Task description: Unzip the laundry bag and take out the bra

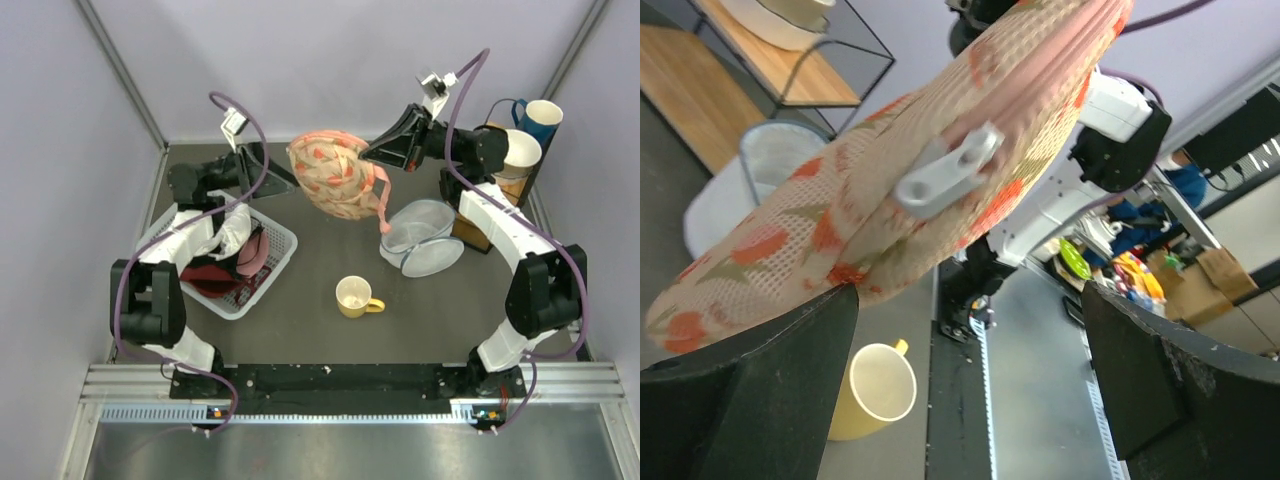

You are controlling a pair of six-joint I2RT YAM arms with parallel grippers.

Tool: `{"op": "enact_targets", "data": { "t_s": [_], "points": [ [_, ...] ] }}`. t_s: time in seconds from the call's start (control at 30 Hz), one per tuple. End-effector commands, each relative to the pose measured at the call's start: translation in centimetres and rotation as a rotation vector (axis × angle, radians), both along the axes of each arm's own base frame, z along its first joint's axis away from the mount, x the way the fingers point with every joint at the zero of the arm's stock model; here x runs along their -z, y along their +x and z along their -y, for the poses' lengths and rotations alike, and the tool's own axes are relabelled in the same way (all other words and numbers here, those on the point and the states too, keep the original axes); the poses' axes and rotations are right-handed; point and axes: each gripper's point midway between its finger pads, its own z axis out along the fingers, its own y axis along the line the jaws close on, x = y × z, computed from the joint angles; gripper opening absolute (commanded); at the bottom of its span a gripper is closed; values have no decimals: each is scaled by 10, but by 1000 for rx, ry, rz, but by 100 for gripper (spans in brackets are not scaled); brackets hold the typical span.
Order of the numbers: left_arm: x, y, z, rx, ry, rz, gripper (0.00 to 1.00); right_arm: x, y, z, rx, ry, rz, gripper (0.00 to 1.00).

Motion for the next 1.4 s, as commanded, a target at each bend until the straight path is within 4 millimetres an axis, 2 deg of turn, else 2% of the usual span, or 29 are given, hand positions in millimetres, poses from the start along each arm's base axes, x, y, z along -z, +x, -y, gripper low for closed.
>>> {"op": "enact_targets", "data": {
  "t_s": [0.0,0.2,0.47,0.6,0.8,0.97,1.07,1.1,1.13,1.17,1.23,1.37],
  "points": [
    [-24,-31,11,38,-64,376,99,-34,-19,9,-20,70,108,0],
    [-17,-16,14,48,-53,359,99,-42,-27,11,-32,69,117,0],
    [-25,-7,-3,-13,-36,433,99,-46,-37,13,-63,70,109,0],
    [-31,-7,5,-15,-76,471,99,-49,-38,14,-67,74,108,0],
    [-32,-6,27,-3,-96,476,99,-53,-40,14,-87,95,109,0],
    [-46,-23,39,44,-143,509,96,-49,-36,13,-97,102,70,0],
    [-49,-33,39,68,-151,520,79,-46,-33,12,-96,99,58,0],
    [-49,-35,39,74,-148,527,77,-45,-32,12,-95,96,53,0],
    [-49,-36,39,79,-143,524,59,-43,-30,11,-93,93,48,0],
    [-49,-38,39,83,-141,527,45,-40,-28,10,-93,89,33,0],
    [-52,-37,37,77,-137,517,0,-33,-21,9,-79,77,18,0],
    [-60,-30,31,29,-142,486,0,-6,5,9,-35,6,-134,0]
  ]
}}
